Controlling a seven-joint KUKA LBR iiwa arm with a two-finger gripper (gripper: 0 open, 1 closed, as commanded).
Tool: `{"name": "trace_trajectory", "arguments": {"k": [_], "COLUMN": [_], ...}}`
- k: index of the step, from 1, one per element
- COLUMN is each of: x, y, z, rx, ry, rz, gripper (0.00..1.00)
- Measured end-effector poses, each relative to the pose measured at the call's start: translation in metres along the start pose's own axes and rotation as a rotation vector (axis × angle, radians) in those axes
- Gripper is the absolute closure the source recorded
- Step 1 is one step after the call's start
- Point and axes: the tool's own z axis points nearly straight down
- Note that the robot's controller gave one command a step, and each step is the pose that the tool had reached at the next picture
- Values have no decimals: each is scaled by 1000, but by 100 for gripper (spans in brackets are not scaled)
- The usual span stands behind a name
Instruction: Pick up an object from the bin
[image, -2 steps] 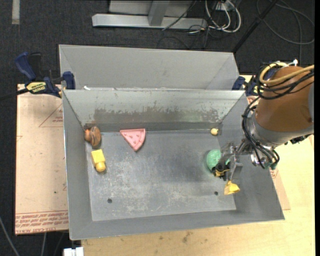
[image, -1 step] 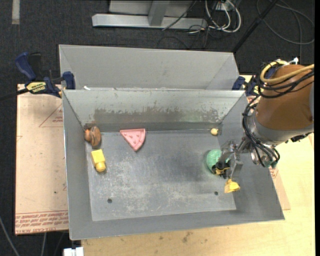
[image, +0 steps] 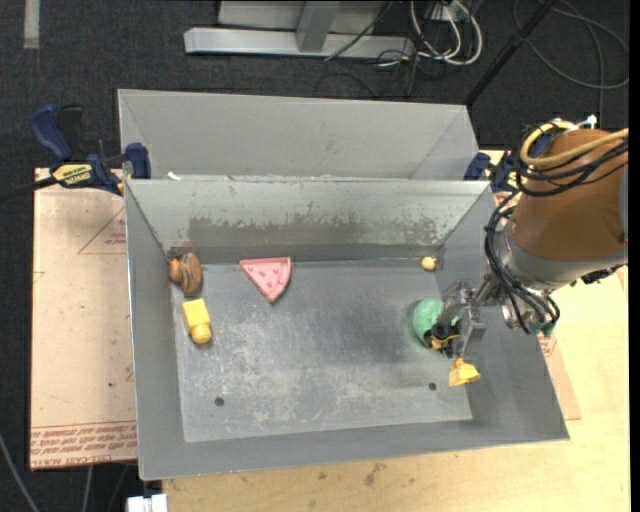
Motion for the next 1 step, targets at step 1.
{"name": "trace_trajectory", "arguments": {"k": [1], "x": [-1], "y": [7], "z": [-53], "rx": [0], "ry": [4], "rz": [-13], "gripper": [100]}}
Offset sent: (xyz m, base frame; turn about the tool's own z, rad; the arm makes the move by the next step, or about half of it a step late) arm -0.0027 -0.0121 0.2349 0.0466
